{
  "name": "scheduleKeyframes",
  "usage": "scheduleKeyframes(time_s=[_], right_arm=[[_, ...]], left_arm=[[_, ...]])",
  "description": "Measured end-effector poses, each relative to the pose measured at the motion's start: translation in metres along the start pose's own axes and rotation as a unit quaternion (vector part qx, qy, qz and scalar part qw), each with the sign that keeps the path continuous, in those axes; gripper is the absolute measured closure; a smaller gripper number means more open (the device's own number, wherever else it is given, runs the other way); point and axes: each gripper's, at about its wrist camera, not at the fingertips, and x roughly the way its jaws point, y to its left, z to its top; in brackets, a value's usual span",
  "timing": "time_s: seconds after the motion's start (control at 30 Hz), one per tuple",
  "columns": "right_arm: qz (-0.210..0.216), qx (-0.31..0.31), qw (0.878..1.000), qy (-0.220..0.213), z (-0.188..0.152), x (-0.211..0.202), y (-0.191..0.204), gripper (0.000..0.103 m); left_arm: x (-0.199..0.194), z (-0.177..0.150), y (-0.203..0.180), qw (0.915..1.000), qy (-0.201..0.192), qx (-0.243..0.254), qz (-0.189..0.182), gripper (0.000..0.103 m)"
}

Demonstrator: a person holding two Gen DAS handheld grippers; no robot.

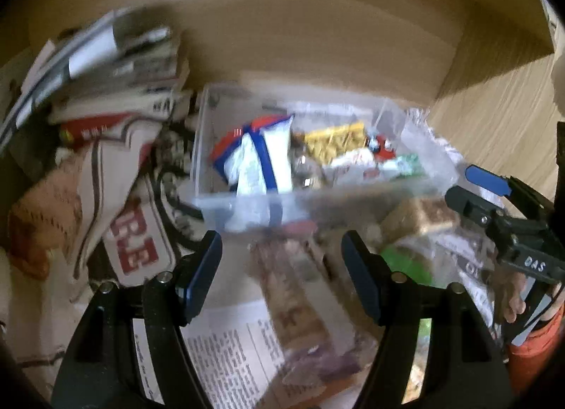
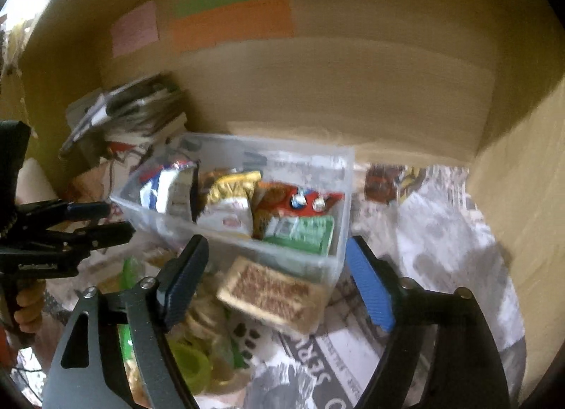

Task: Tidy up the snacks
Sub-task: 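Grasp the brown wafer bar with the left gripper and lift it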

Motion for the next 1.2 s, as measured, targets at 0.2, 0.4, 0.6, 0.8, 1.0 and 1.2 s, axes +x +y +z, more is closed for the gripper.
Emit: scheduleKeyframes(time_s=[0.2,0.4,0.6,0.8,1.0,1.2], right_arm=[[0.001,0.019,0.999,0.039,-0.014,0.020,-0.003,0.025],[-0.009,0.003,0.999,0.047,-0.019,0.025,0.007,0.023],[-0.006,0.022,0.998,0.065,-0.021,0.033,0.005,0.020],[0.004,0.037,0.997,0.073,-0.021,0.036,0.000,0.021],[-0.004,0.041,0.997,0.067,-0.024,0.031,-0.002,0.023],[-0.009,0.046,0.998,0.053,-0.029,0.011,-0.009,0.024]], left_arm=[[0.010,-0.021,0.014,0.9996,0.022,0.000,0.019,0.033],[0.010,-0.033,0.035,0.9991,0.033,-0.020,0.016,0.033],[0.010,-0.036,0.029,0.9993,0.034,-0.011,-0.012,0.033],[0.023,-0.033,0.021,0.9984,0.043,-0.021,-0.032,0.033],[0.036,-0.027,0.008,0.9982,0.047,-0.017,-0.033,0.033],[0.046,-0.020,0.012,0.9982,0.049,-0.021,-0.027,0.032]])
